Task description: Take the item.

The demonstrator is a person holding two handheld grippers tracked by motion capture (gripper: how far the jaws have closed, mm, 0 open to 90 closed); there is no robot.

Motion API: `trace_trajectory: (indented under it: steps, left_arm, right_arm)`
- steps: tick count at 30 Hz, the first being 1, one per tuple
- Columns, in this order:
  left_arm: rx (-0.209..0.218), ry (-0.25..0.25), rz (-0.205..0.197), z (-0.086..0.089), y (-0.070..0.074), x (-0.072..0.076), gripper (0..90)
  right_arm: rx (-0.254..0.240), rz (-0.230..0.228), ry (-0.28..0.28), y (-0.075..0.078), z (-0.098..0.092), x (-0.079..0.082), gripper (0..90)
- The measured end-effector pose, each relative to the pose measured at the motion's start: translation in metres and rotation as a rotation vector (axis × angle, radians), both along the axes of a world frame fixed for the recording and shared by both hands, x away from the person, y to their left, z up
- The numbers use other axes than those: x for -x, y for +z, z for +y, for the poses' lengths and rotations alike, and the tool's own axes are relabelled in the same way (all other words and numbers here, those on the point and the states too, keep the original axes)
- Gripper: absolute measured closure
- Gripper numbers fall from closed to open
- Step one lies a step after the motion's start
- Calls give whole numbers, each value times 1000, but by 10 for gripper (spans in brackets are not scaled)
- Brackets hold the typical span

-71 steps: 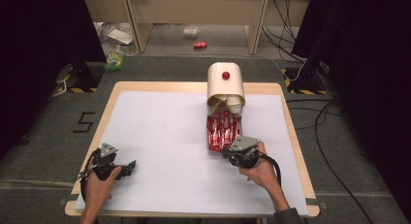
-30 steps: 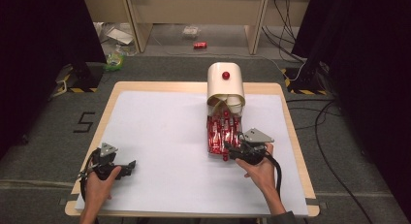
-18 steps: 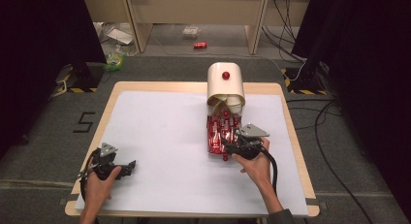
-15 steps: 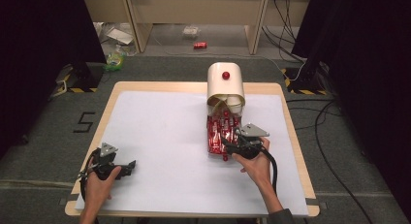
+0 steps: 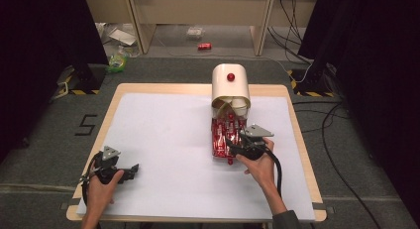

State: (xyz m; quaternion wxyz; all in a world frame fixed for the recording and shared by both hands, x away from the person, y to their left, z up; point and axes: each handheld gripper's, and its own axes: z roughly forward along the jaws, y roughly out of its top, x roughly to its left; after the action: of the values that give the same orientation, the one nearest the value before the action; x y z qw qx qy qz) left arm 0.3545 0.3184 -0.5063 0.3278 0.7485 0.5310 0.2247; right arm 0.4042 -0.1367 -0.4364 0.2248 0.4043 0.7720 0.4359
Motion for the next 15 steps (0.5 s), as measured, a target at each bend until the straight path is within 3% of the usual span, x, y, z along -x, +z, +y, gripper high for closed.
trace_trajectory:
  steps: [15]
  left_arm:
    - [-3, -1, 0, 0, 0, 0, 1]
  right_arm:
    - [-15, 29, -29, -4, 2, -4, 526]
